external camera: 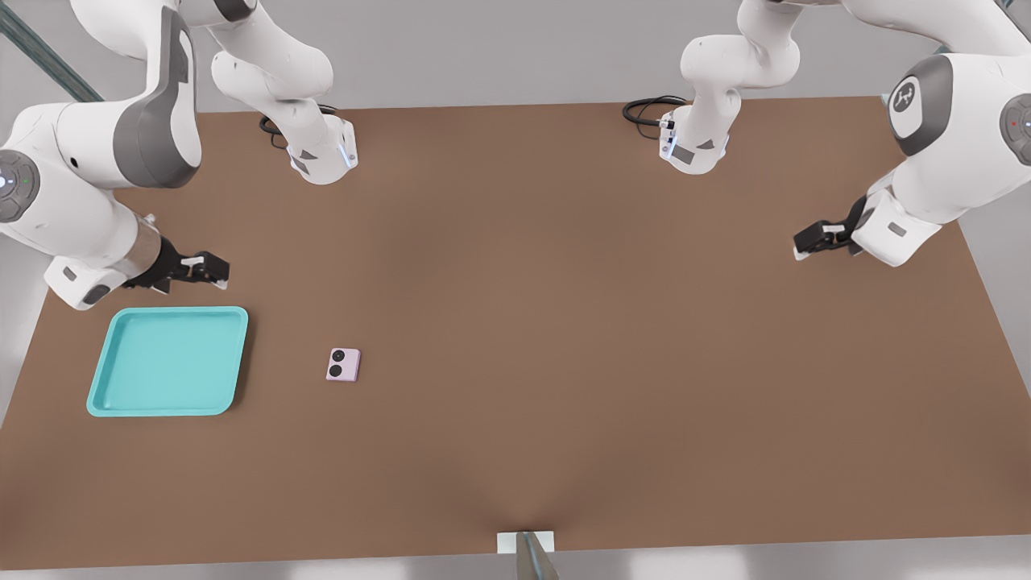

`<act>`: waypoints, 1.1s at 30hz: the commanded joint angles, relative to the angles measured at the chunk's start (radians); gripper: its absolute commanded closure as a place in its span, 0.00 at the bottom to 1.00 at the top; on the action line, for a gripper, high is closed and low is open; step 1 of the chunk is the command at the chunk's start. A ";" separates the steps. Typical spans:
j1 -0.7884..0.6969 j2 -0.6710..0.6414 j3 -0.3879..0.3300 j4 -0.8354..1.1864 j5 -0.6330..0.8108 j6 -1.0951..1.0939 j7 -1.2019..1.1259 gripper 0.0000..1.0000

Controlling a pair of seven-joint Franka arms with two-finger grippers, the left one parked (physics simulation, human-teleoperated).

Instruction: Keep left arm still and place phone on the tray with right arm

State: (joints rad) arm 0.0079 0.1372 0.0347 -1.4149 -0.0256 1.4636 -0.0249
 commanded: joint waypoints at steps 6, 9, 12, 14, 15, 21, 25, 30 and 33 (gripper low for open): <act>0.024 0.170 0.039 -0.002 -0.004 0.199 -0.006 0.00; 0.057 0.288 0.039 -0.033 -0.004 0.330 0.065 0.00; 0.027 0.280 0.045 -0.286 0.004 0.573 0.072 0.00; 0.026 0.317 0.045 -0.346 0.004 0.675 0.138 0.00; 0.026 0.348 0.045 -0.345 0.006 0.701 0.175 0.00; 0.029 0.433 0.056 -0.340 0.007 0.791 0.232 0.00; 0.027 0.466 0.076 -0.338 0.007 0.807 0.230 0.00; 0.029 0.486 0.088 -0.381 0.007 0.859 0.241 0.00; 0.031 0.504 0.097 -0.377 0.006 0.856 0.333 0.00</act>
State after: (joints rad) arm 0.0385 0.6382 0.1295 -1.7929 -0.0206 2.2832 0.1500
